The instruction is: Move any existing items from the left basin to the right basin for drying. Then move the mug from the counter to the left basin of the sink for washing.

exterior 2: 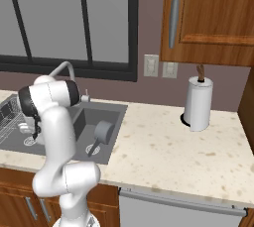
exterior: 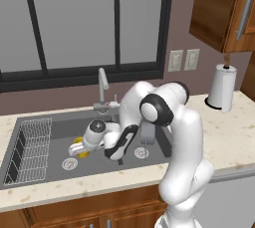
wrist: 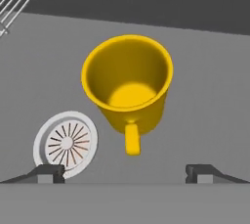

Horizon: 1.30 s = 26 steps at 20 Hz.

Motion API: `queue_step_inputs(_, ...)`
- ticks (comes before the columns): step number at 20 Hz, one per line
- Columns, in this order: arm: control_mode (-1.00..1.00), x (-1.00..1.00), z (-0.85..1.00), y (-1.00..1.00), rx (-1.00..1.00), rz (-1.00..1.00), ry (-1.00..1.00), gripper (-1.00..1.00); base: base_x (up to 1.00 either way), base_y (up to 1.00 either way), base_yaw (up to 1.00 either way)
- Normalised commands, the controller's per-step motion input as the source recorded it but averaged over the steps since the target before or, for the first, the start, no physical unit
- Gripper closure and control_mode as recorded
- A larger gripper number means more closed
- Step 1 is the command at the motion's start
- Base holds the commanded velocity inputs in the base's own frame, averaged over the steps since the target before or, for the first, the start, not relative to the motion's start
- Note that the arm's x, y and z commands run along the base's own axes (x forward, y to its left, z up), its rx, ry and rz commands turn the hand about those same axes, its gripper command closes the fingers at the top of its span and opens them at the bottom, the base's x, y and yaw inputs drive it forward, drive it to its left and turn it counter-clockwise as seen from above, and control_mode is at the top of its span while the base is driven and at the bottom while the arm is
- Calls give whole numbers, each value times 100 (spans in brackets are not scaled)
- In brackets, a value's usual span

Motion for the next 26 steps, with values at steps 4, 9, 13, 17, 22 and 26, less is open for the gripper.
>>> queue_step_inputs(4, -100, -27, 28, 0, 0, -13, 7, -100, 0, 0, 0)
queue_step_inputs(9, -100, -12, 35, -3, 0, -13, 8, -100, 0, 0, 0)
queue_step_inputs(13, -100, 0, 51, -1, 0, -10, 4, -100, 0, 0, 0)
queue_step_inputs(17, -100, 0, 47, 0, 0, -8, 3, -100, 0, 0, 0)
queue_step_inputs(22, -100, 0, 46, 0, 0, -7, 3, -100, 0, 0, 0)
queue_step_inputs(26, -100, 0, 39, 0, 0, -5, 3, -100, 0, 0, 0)
